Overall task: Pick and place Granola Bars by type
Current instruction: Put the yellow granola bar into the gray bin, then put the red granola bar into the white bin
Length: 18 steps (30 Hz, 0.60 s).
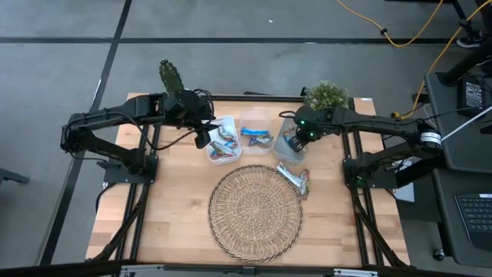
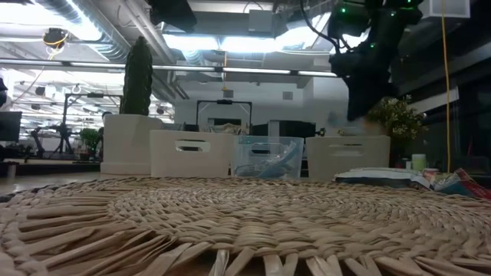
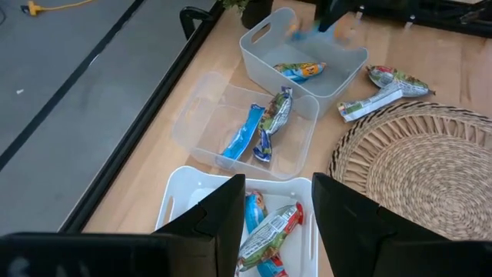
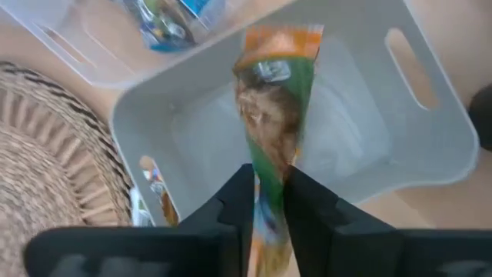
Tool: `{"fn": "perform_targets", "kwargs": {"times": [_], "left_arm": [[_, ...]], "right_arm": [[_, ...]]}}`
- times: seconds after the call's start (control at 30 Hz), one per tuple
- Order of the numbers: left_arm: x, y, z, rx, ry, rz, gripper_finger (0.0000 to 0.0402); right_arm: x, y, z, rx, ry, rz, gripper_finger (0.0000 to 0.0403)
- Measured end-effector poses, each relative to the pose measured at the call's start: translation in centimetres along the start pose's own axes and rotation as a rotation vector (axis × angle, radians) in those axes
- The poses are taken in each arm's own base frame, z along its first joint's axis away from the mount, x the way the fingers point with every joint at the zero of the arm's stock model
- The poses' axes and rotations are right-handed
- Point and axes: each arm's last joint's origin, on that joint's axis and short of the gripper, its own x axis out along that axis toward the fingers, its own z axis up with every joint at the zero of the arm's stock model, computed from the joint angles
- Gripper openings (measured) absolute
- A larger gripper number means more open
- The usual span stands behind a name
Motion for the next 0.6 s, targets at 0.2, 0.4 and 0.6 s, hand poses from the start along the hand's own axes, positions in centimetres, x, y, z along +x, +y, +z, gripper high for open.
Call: {"fn": "perform_targets", "kwargs": {"times": [0.2, 0.4, 0.6], "left_arm": [[0.0, 0.0, 0.0, -0.003, 0.0, 0.0, 0.0143], [0.0, 0.0, 0.0, -0.008, 0.0, 0.0, 0.0143], [0.0, 0.0, 0.0, -0.008, 0.002, 0.001, 0.0143]], "right_arm": [[-0.4, 0.3, 0.6, 0.005, -0.036, 0.029, 0.0112], [-2.5, 0.6, 1.1, 0.015, -0.009, 0.017, 0.0162], [-4.9, 1.9, -0.2, 0.039, 0.094, -0.015, 0.0176]]}}
